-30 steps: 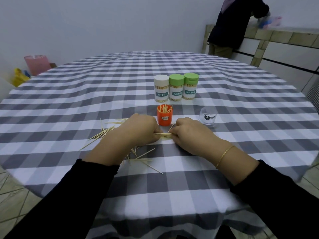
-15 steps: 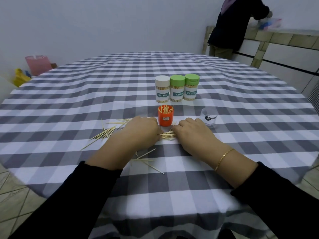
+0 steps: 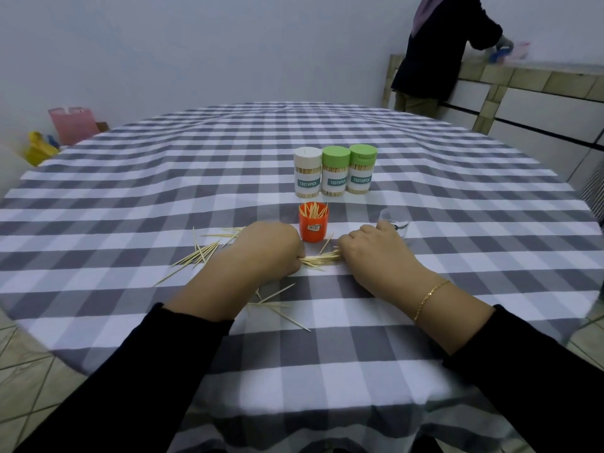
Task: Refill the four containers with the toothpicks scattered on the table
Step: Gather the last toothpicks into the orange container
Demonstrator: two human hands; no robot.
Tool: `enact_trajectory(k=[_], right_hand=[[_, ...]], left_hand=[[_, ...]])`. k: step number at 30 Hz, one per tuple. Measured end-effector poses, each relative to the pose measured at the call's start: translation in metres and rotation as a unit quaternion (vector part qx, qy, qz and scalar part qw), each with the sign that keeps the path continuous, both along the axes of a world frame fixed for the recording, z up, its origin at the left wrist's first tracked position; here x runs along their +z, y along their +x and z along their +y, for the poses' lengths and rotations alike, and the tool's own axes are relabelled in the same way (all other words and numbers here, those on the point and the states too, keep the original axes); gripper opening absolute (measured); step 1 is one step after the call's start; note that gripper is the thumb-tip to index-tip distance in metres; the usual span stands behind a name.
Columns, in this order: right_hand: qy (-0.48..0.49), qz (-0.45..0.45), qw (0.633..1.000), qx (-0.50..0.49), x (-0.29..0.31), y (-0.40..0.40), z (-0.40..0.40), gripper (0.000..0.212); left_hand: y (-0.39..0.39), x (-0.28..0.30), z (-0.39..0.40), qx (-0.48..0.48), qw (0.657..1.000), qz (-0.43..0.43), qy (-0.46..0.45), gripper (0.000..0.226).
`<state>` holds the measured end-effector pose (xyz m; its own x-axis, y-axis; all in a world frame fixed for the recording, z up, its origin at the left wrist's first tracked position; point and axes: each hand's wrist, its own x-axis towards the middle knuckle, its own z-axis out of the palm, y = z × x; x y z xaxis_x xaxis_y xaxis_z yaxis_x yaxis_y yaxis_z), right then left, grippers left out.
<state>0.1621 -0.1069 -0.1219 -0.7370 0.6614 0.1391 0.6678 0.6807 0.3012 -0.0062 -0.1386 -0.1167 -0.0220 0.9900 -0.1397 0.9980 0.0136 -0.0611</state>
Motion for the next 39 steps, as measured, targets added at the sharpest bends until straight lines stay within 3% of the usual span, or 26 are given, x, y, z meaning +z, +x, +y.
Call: enact_trajectory(k=[5, 10, 17, 22, 26, 30, 34, 39], right_hand=[[-0.032, 0.039, 0.999, -0.017, 0.006, 0.002, 0.004, 0.014], [-0.150, 0.217, 0.962, -0.072, 0.007, -0.003, 0.015, 0.018], [-0.237, 0.507, 0.826, -0.070, 0.016, -0.018, 0.039, 0.014], [-0.279, 0.638, 0.715, -0.065, 0.021, -0.030, 0.050, 0.021], [-0.292, 0.682, 0.668, -0.051, 0.021, -0.041, 0.056, 0.024], [-0.335, 0.686, 0.645, -0.027, 0.013, -0.050, 0.054, 0.019], [-0.363, 0.656, 0.661, -0.029, 0.005, -0.055, 0.053, 0.021], [-0.376, 0.629, 0.680, -0.008, 0.001, -0.053, 0.053, 0.020]], left_hand=[[0.006, 0.001, 0.001, 0.033, 0.999, -0.003, 0.017, 0.023], [0.007, -0.004, -0.005, 0.000, 0.998, 0.035, 0.054, 0.026], [0.001, -0.012, -0.012, -0.065, 0.988, 0.040, 0.136, 0.031], [-0.004, -0.014, -0.013, -0.074, 0.980, 0.009, 0.185, 0.034], [-0.006, -0.011, -0.016, -0.018, 0.973, -0.101, 0.208, 0.034], [-0.016, -0.017, -0.015, 0.048, 0.941, -0.250, 0.221, 0.025], [-0.025, -0.018, -0.012, 0.115, 0.871, -0.408, 0.247, 0.018], [-0.028, -0.014, -0.011, 0.152, 0.794, -0.514, 0.287, 0.018]])
